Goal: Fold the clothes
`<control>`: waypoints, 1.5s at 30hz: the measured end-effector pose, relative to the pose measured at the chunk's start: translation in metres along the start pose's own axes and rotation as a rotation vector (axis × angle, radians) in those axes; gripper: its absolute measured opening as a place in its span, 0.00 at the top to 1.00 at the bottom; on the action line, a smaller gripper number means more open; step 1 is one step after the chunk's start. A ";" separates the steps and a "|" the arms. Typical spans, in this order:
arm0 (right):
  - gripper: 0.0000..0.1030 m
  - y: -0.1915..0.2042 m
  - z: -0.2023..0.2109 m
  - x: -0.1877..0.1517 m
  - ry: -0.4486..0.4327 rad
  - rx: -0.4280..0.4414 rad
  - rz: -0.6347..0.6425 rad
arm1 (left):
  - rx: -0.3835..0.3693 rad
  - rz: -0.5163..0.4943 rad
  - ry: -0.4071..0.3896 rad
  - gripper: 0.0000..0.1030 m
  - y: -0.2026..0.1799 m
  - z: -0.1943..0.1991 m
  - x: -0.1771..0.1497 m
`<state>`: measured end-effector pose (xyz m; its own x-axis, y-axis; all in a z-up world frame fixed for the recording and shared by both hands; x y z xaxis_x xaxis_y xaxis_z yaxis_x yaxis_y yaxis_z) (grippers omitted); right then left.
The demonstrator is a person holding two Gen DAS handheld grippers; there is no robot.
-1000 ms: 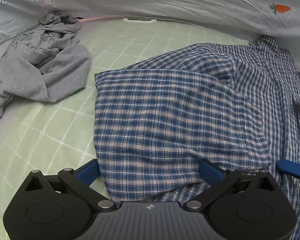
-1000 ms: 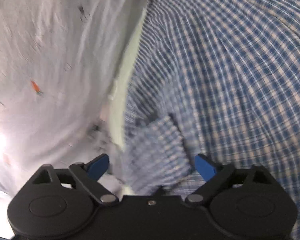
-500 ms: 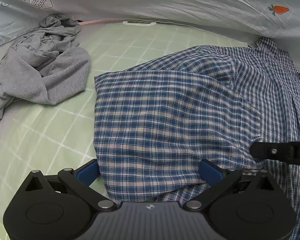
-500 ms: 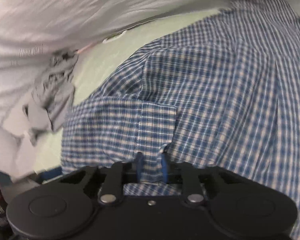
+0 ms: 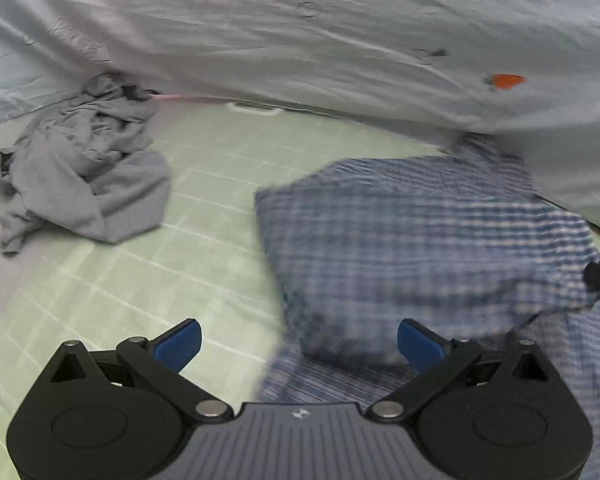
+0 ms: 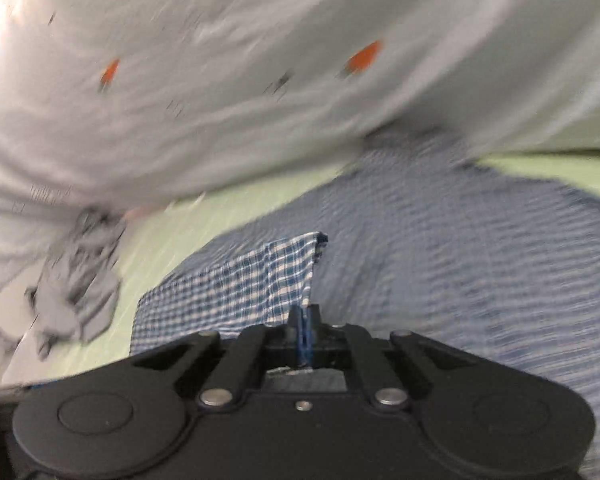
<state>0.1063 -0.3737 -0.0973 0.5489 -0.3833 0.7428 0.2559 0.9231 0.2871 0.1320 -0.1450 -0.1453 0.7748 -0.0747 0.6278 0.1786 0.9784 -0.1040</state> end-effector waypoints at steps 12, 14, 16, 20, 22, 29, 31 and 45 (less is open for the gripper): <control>0.98 -0.124 0.055 -0.026 0.058 -0.077 -0.097 | -0.020 -0.133 0.198 0.00 -0.114 -0.004 -0.101; 0.98 -0.136 0.057 -0.024 0.051 -0.071 -0.087 | 0.014 -0.126 0.225 0.00 -0.118 -0.010 -0.112; 0.98 -0.148 0.058 -0.020 0.042 -0.065 -0.077 | 0.054 -0.130 0.215 0.00 -0.119 -0.013 -0.120; 0.98 -0.178 0.060 -0.012 0.019 -0.062 -0.074 | 0.080 -0.097 0.196 0.00 -0.118 -0.013 -0.125; 0.98 -0.194 0.062 -0.004 -0.003 -0.079 -0.069 | 0.096 -0.074 0.200 0.00 -0.118 -0.013 -0.125; 0.99 -0.257 0.069 0.012 -0.023 -0.198 -0.069 | 0.148 0.005 0.192 0.00 -0.119 -0.011 -0.129; 0.99 -0.276 0.072 0.016 -0.026 -0.235 -0.070 | 0.166 0.030 0.180 0.00 -0.119 -0.010 -0.130; 0.00 -0.294 0.105 -0.040 -0.045 -0.281 -0.095 | 0.194 0.078 0.179 0.00 -0.126 0.011 -0.134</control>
<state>-0.0747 -0.6262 -0.1477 0.4777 -0.4599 0.7485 0.5179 0.8357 0.1828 -0.0006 -0.2559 -0.2080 0.8794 -0.0133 0.4759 0.0076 0.9999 0.0140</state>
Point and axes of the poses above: each gripper's, at about its wrist camera, not at the fingertips, and z roughly against the way its jaws point, y to its left, x to its top, the point moved 4 cm from there along -z, roughly the way its jaws point
